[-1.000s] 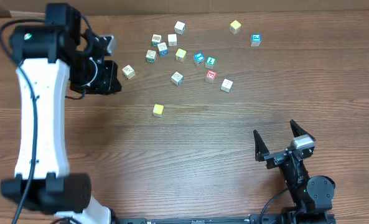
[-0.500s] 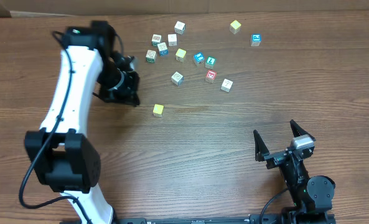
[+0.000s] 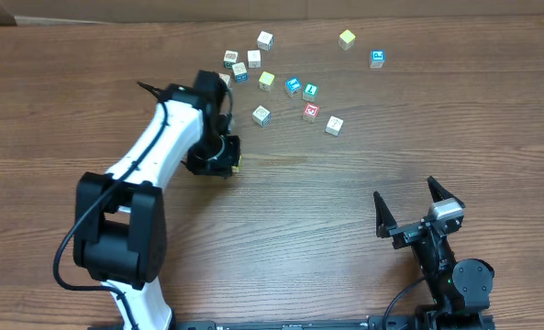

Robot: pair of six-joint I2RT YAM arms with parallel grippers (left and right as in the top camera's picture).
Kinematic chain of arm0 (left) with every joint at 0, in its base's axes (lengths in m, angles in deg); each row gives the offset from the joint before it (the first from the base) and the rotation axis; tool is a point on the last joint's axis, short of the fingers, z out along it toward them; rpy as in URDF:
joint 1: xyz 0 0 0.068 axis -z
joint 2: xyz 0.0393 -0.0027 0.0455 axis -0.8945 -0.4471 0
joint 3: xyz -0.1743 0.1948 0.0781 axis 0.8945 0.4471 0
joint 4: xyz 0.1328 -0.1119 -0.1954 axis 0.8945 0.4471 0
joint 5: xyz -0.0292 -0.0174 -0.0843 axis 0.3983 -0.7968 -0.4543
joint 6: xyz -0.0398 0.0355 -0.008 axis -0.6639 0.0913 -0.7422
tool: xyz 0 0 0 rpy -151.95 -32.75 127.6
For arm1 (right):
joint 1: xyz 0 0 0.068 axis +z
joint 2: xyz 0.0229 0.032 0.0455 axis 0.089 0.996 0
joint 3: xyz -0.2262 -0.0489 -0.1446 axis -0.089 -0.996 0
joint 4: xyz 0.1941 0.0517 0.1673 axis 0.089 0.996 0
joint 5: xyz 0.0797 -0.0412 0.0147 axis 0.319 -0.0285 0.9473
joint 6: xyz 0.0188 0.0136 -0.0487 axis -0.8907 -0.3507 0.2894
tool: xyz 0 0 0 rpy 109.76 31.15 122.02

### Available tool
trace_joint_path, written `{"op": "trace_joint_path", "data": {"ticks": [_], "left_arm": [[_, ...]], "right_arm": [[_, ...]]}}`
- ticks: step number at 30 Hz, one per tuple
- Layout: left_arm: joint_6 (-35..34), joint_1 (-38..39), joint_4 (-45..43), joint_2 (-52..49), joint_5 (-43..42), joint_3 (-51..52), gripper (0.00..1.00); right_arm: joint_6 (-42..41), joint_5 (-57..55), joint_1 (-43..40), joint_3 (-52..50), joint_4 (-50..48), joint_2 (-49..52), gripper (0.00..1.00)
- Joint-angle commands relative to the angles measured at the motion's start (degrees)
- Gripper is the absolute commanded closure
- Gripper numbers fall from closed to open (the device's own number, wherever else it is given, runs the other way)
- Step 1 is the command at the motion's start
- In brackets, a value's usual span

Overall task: Form a circle
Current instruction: 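Reach the left gripper forward toward the yellow K block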

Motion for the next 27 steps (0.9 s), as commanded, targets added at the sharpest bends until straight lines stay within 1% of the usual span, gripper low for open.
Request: {"op": "trace_joint_path", "data": {"ticks": [1,5,8,9,12,17,27], "left_arm": [[-4.61,2.43,-3.85,-0.50,2.91,2.54,0.96],[-6.16,4.74,-8.31,-0.50,3.48,5.33,0.96],[-7.56,5.55,-9.57,-0.50,7.37,6.10,0.96],[-7.56,5.55,-9.99,-0.50,9.46,6.05,0.96],[-7.56,5.14,-11.04,-0.50,11.30,6.08,0.96],[-7.56,5.05,-15.04,-0.50,17.97,6.10,0.96],[-7.56,4.90,-21.29,-0.50,19.34,6.10,0.96]], "right_arm": [[0.26,-0.13,-0.07,-0.57,-0.33,-0.46,0.00],[0.26,-0.13,-0.07,-0.57,-0.33,-0.46,0.00],[0.26,-0.13,-0.07,-0.57,-0.33,-0.46,0.00],[0.26,-0.13,-0.07,-0.57,-0.33,-0.46,0.00],[0.26,-0.13,-0.07,-0.57,-0.33,-0.46,0.00],[0.26,-0.13,-0.07,-0.57,-0.33,-0.46,0.00],[0.26,-0.13,-0.07,-0.57,-0.33,-0.46,0.00]]}}
